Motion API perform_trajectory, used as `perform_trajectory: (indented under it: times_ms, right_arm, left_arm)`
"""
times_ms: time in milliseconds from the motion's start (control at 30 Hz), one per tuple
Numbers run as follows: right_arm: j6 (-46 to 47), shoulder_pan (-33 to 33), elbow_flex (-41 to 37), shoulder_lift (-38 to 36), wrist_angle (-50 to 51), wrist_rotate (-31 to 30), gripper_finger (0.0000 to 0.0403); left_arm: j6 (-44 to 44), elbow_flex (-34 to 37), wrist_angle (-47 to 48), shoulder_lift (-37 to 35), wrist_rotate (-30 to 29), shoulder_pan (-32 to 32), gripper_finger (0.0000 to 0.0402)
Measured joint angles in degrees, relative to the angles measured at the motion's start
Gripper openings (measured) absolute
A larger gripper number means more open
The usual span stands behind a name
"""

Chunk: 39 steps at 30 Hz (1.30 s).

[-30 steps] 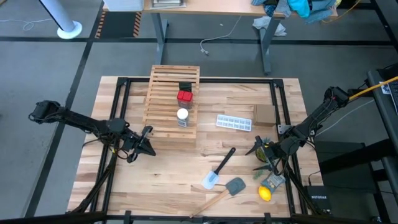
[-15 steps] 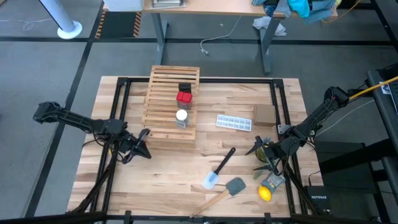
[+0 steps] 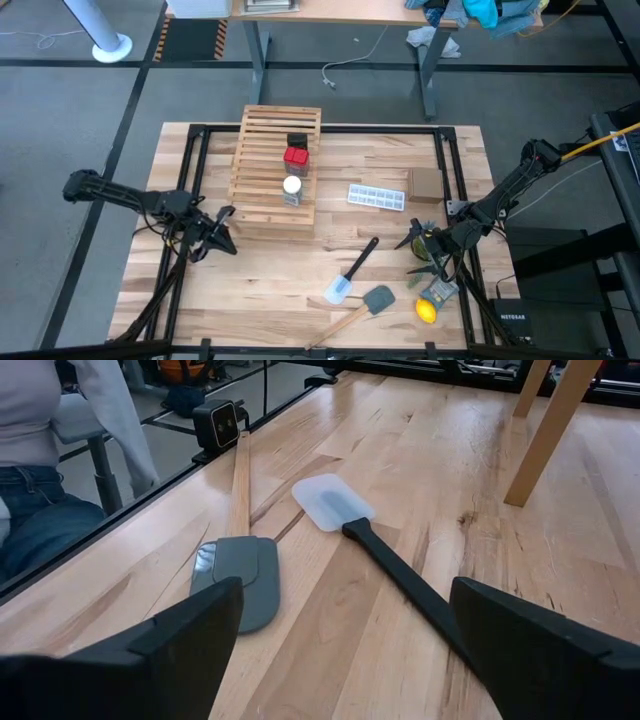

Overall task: Shelf spices
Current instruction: Return to Home Position

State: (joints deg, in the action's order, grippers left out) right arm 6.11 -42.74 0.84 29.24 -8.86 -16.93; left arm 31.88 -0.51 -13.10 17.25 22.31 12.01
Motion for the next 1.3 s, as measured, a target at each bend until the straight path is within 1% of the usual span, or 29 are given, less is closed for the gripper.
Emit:
perform_trajectory:
  times_ms: [267, 433, 667, 833, 1000, 1133, 1200, 1300]
  right_arm:
    - [0.02, 0.0, 0.0, 0.0, 0.0, 0.0, 0.0363]
    - [0.02, 0.0, 0.0, -0.21, 0.11, 0.02, 0.0363]
    - [0.02, 0.0, 0.0, -2.54, 0.09, 0.0, 0.0363]
    - [0.01, 0.0, 0.02, -5.79, 0.5, -0.52, 0.0363]
    - [-0.01, 0.02, 0.02, -10.77, 5.14, -0.48, 0.0363]
    - [-0.17, 0.0, -0.09, -14.55, 5.27, -0.38, 0.0363]
    - [-2.15, 0.01, -0.09, -16.11, 5.27, -0.42, 0.0363]
    - [-7.89, 0.0, -0.11, -17.94, 5.28, -0.89, 0.0363]
  left_arm:
    - [0.03, 0.0, 9.28, -7.55, -0.01, 0.0, 0.0]
    - [-0.31, 0.0, 9.3, -11.62, -0.02, 0.0, 0.0]
    - [-0.35, 0.0, 9.32, -17.21, -0.18, -0.01, 0.0]
    - [-0.37, 0.0, 9.37, -17.04, -0.42, -0.02, 0.0]
    - [-0.37, 0.0, 9.39, -17.02, -0.44, -0.02, 0.0]
    - [-0.37, 0.0, 9.39, -17.02, -0.44, -0.07, 0.0]
    - [-0.37, 0.0, 9.41, -17.0, -0.44, -0.07, 0.0]
    - [-0.37, 0.0, 9.41, -17.02, -0.46, -0.07, 0.0]
